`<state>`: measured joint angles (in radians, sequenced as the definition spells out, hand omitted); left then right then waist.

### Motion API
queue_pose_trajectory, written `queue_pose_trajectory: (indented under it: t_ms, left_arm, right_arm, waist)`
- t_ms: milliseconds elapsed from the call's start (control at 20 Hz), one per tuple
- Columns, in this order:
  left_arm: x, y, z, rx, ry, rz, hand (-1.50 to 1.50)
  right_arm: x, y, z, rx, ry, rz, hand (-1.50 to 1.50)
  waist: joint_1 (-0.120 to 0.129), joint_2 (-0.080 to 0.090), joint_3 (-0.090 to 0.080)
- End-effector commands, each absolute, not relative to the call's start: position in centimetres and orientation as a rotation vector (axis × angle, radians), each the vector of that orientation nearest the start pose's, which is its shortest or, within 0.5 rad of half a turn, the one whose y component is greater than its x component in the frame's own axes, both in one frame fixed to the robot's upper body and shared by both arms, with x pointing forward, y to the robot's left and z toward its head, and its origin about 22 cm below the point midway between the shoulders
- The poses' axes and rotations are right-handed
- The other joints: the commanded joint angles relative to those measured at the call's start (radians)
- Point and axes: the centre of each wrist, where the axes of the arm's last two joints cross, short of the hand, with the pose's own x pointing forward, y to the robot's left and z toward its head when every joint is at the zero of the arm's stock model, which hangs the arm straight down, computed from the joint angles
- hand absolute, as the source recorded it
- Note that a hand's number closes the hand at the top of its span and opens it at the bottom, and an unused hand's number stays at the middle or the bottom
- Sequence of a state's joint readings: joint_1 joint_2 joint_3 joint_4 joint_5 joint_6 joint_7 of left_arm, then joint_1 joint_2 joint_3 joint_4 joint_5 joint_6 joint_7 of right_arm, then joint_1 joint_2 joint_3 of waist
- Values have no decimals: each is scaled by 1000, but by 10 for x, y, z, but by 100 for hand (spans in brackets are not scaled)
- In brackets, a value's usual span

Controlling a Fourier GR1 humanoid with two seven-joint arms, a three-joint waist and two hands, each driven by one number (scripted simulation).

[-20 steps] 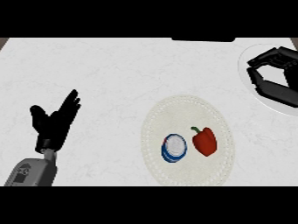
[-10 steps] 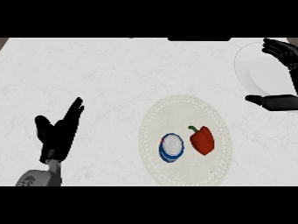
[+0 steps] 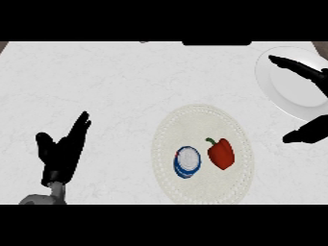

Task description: Pick the bell pepper from the placemat and place it in the plate

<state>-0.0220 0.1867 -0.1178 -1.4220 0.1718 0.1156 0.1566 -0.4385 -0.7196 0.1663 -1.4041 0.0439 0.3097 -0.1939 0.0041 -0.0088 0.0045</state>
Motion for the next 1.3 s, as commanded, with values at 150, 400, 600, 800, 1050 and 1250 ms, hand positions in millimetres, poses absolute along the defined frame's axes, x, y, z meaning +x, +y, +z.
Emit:
queue_pose_trajectory:
  t_ms: [150,400,600,800,1050,1250]
  left_arm:
    - [229,236,-30,22,-1198,3,0]
    - [230,246,-28,-9,-1204,-9,0]
    - [222,249,-29,12,-1187,-20,0]
    - [234,243,-29,10,-1179,4,0]
    - [238,254,-34,9,-1198,-16,0]
    - [226,241,-33,-3,-1191,-19,0]
  right_arm:
    - [309,-275,151,-340,-1560,1257,-150]
    - [294,-232,141,-350,-1515,1274,-150]
    - [297,-232,131,-422,-1460,1317,-150]
    - [278,-225,120,-383,-1372,1359,-150]
    - [259,-192,95,-333,-1339,1359,-150]
    - [284,-197,83,-334,-1343,1357,-150]
  waist:
    - [-5,4,-5]
    - [-3,6,-5]
    - [1,7,-5]
    - [-6,7,-5]
    - [-6,8,-5]
    - [2,9,-4]
